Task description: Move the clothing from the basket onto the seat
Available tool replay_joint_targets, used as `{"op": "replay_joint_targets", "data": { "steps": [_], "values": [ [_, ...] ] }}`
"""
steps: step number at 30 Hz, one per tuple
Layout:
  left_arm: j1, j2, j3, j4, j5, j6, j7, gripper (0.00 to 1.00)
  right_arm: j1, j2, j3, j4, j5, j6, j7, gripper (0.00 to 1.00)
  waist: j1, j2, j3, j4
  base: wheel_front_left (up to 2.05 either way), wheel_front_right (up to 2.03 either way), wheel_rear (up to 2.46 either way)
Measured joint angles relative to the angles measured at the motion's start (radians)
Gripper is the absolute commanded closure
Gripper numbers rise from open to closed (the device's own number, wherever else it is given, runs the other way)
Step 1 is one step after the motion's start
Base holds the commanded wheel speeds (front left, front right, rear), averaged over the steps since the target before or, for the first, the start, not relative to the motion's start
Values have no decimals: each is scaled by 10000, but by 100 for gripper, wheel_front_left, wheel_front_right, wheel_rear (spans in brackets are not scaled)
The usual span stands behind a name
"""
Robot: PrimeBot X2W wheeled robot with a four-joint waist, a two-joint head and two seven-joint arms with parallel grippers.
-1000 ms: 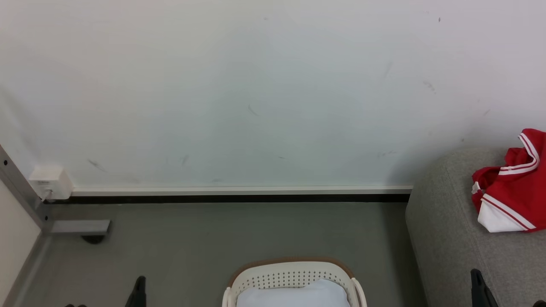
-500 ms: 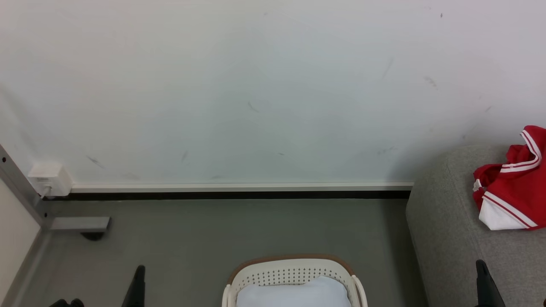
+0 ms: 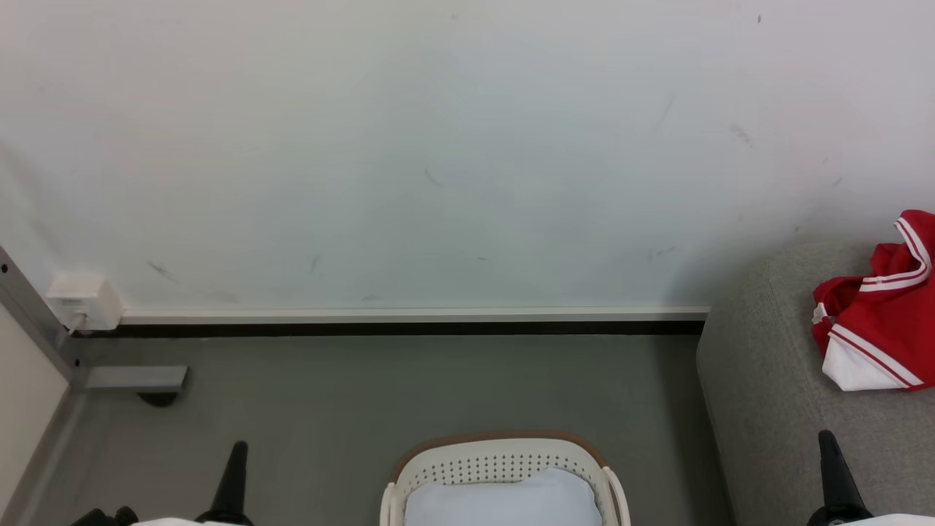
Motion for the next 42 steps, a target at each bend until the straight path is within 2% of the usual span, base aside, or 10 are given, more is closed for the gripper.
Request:
{"op": "replay_joint_targets", "data": {
  "steps": [42],
  "values": [
    [-507, -324, 671, -261, -3170, -347, 972, 100, -492, -33, -276, -282, 3806, 0, 970, 100, 0, 0, 359, 14, 0, 0, 0]
  ]
}}
